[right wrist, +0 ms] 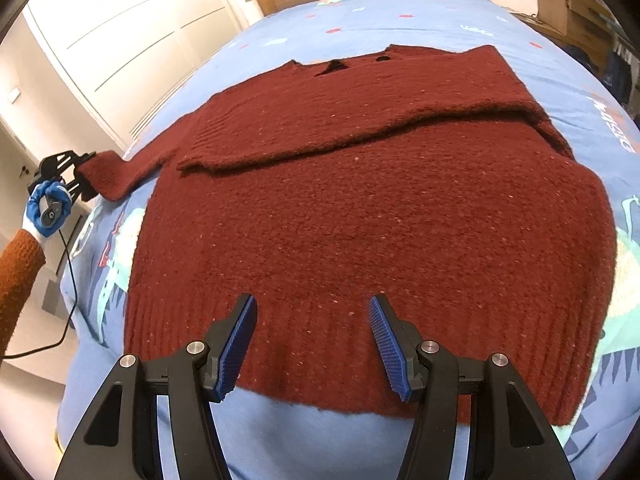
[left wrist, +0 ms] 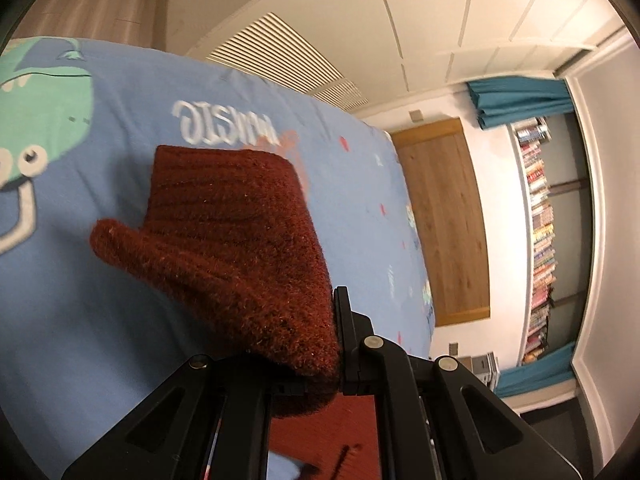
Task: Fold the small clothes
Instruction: 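Carry the gripped sleeve with the left gripper across the sweater body, then open the left gripper to release the sleeve and lift away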
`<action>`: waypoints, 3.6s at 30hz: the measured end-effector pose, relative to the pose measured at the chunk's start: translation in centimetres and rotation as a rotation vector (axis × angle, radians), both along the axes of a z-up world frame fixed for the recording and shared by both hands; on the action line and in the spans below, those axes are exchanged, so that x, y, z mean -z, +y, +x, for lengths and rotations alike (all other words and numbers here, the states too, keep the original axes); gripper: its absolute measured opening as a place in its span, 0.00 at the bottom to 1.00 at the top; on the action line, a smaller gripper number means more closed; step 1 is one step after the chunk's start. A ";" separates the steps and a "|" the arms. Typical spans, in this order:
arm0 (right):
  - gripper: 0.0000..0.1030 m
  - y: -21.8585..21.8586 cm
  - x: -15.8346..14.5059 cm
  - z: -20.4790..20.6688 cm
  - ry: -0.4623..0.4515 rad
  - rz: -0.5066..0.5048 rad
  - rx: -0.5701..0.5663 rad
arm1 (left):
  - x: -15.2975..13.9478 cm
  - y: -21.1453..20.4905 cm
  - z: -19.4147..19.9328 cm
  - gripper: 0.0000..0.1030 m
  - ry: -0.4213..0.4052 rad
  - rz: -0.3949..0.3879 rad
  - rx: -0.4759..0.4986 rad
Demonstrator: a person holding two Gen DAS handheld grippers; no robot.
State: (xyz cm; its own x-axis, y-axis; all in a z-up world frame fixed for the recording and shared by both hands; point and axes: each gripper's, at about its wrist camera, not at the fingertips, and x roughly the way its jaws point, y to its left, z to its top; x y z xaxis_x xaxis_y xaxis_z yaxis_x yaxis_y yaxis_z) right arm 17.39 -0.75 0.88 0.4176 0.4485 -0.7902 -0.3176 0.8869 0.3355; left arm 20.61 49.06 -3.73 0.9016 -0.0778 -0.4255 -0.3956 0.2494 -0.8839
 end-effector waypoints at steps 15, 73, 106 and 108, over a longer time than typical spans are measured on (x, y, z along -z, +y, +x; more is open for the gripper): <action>0.59 -4.5 0.3 -1.7 -0.003 0.073 0.063 | -5.8 -11.3 8.3 0.06 -0.116 -0.004 0.229; 0.59 -12.4 4.0 -3.6 0.078 0.149 0.166 | 0.3 -36.8 12.1 0.33 0.219 0.105 0.775; 0.59 -15.0 5.0 -3.6 0.093 0.203 0.190 | -1.4 -48.8 11.2 0.35 0.207 0.447 1.044; 0.58 -15.1 5.0 -3.5 0.093 0.201 0.188 | -0.4 -50.1 10.8 0.35 0.229 0.455 1.076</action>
State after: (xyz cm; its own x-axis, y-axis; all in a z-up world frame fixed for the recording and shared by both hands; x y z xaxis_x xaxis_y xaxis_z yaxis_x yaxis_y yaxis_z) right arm 13.86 -15.84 -4.16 0.4378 0.5216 -0.7323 -0.1137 0.8401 0.5304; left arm 31.45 -1.04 -3.28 0.3649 -0.5480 -0.7527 0.0713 0.8225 -0.5643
